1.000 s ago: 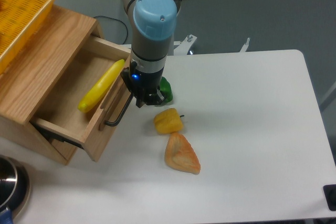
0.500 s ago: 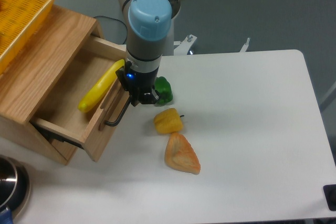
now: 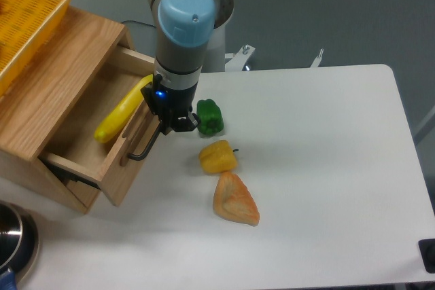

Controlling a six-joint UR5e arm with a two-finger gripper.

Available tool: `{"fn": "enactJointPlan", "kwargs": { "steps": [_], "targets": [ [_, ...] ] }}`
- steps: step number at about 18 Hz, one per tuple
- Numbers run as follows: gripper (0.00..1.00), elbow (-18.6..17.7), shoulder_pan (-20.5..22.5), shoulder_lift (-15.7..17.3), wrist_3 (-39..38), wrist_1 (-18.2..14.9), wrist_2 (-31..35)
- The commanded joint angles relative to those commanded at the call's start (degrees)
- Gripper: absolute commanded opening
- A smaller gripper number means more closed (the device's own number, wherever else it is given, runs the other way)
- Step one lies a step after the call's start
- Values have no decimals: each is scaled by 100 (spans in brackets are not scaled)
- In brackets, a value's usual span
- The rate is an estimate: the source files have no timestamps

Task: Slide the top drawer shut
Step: 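Push the drawer front into the cabinet with the gripper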

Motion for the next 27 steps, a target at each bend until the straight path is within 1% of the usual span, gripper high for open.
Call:
{"fn": "enactJointPlan", "kwargs": {
  "steps": [11,16,27],
  "targets": [
    [0,-9,-202,-9,-220,0,-18],
    [0,-9,-360,-9,-361,0,-18],
    [0,-9,-518,-18,-527,0,-97]
  ]
}}
